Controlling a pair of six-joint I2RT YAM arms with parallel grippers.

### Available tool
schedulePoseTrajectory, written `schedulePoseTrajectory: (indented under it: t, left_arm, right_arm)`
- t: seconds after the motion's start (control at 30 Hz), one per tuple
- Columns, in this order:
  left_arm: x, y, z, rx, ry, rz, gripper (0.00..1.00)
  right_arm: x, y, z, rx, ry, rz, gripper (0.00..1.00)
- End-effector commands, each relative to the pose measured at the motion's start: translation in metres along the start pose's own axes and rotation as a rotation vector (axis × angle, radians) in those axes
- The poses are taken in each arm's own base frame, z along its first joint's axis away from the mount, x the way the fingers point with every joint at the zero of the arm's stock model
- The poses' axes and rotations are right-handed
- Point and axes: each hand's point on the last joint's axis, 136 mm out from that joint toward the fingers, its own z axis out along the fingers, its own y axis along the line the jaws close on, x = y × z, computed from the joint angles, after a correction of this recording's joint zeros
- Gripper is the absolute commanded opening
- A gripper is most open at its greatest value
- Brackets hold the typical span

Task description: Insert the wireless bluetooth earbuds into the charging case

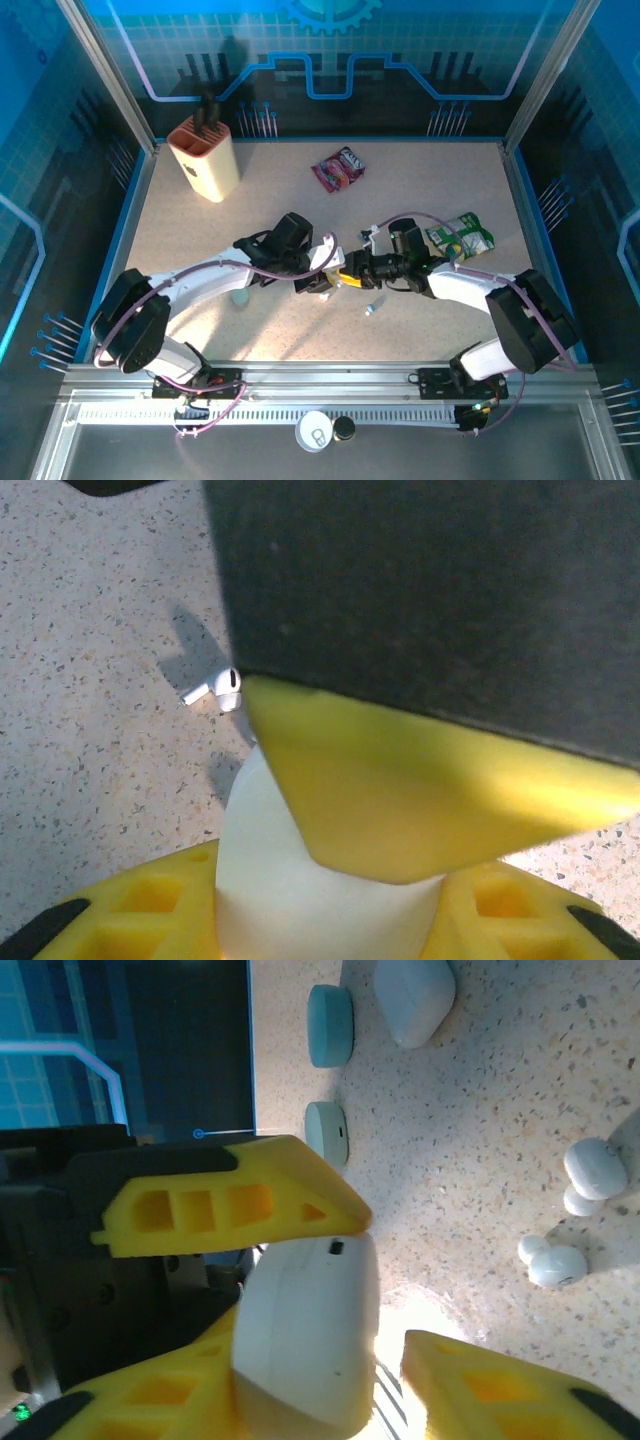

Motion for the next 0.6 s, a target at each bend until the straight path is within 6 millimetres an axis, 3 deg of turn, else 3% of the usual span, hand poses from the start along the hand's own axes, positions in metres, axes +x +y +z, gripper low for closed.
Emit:
schedulePoseTrajectory:
  t: [0.0,0.13,0.27,0.33,0.4,0.57]
  left_arm:
    - [-0.015,-0.001,-0.001,0.005,-0.040,0.040,0.39]
    - [-0.014,-0.001,-0.002,-0.007,-0.047,0.045,0.41]
    - [-0.022,0.007,-0.008,-0.064,-0.125,0.012,0.53]
    - [-0.034,0.008,-0.015,-0.085,-0.222,0.008,0.67]
    - [-0.047,0.007,-0.025,-0.113,-0.337,0.020,0.75]
    - [-0.076,0.015,-0.056,-0.193,-0.555,-0.037,0.84]
  right_arm:
    - [-0.002,0.012,0.002,-0.025,0.010,-0.026,0.35]
    - [-0.002,0.017,-0.001,-0.024,0.003,-0.040,0.21]
    - [-0.007,0.030,-0.009,-0.072,-0.016,-0.058,0.15]
    - [-0.013,0.041,-0.016,-0.127,-0.041,-0.058,0.14]
    - [-0.018,0.054,-0.025,-0.185,-0.067,-0.054,0.13]
    - [-0.025,0.081,-0.044,-0.303,-0.093,-0.019,0.10]
